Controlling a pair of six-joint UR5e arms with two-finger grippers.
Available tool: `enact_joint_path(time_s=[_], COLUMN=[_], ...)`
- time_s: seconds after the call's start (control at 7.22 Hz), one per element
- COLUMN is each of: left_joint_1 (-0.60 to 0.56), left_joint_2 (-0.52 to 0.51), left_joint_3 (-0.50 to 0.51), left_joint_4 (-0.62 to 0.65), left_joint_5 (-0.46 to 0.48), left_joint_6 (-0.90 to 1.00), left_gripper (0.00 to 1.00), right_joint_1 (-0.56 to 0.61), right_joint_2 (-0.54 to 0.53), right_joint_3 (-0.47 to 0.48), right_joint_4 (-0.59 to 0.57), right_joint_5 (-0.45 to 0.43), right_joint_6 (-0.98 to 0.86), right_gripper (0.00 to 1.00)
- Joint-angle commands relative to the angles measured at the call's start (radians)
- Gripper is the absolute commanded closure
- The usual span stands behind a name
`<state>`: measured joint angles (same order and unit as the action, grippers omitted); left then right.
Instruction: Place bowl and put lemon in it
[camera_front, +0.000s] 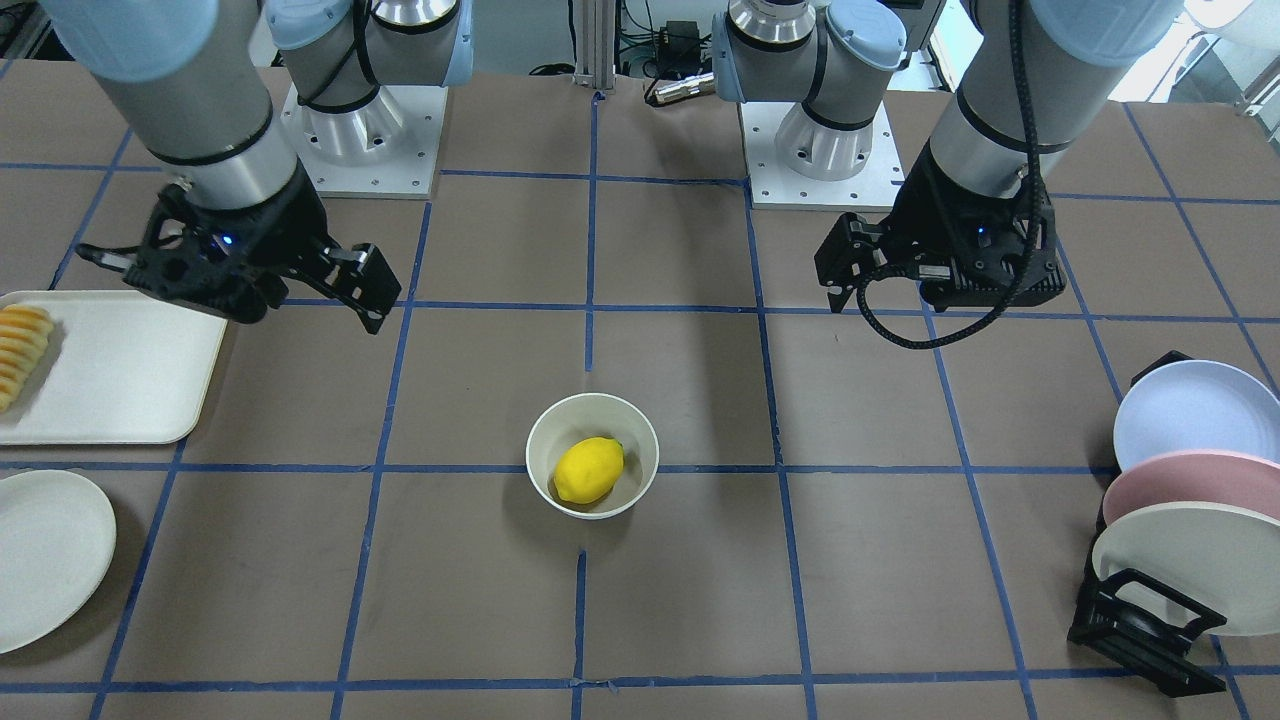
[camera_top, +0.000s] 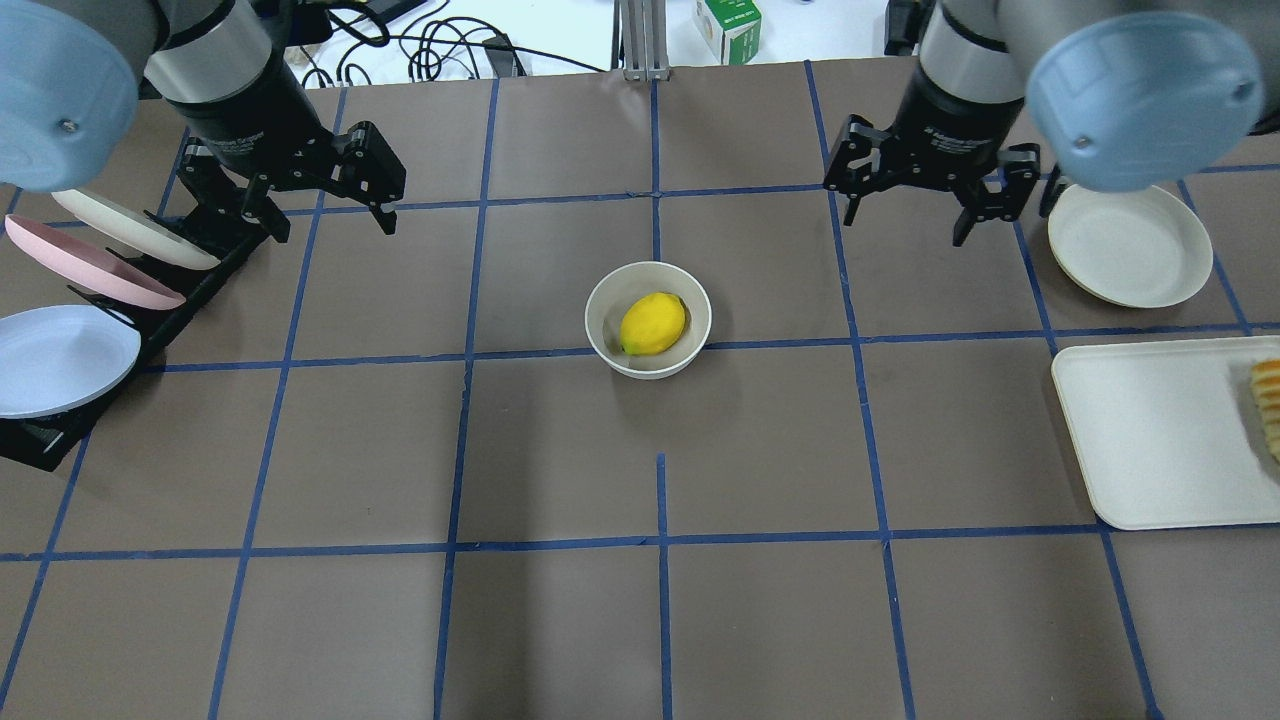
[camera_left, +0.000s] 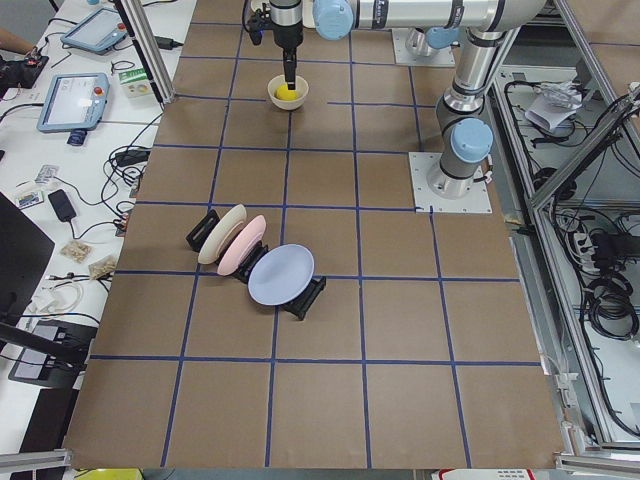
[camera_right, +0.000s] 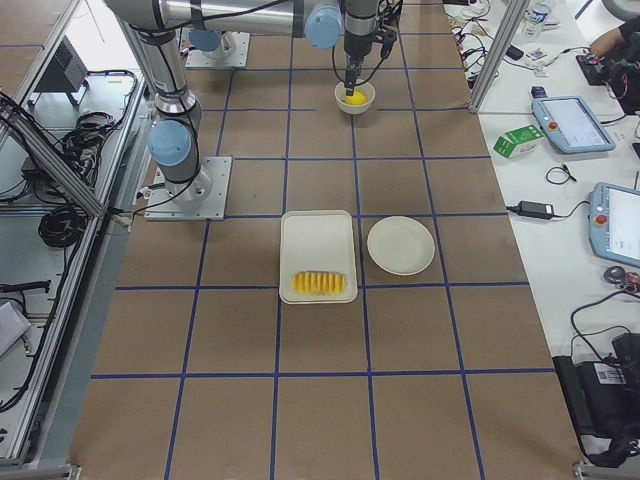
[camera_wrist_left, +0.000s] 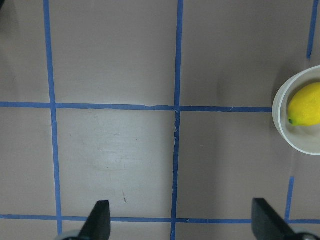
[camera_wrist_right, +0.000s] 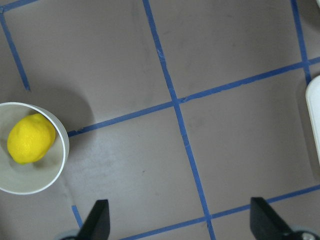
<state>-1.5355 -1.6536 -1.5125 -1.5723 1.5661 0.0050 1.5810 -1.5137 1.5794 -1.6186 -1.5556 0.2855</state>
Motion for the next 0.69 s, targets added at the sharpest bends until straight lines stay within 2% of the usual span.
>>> enact_joint_path(time_s=[0.0,0.55], left_joint_1=[0.0,0.0], left_joint_2=[0.001,0.003], left_joint_3=[0.0,-0.003], left_joint_4=[0.0,0.0], left_joint_5=[0.0,0.002], left_joint_6=[-0.003,-0.002], left_gripper=[0.0,0.0], right_joint_1=[-0.029,-0.021], right_joint_2=[-0.043,-0.048], right_joint_3=[0.008,0.007], right_joint_4=[0.048,0.043], right_joint_5=[0.006,0.002], right_joint_6=[-0.11,-0.137], right_gripper=[0.0,0.0])
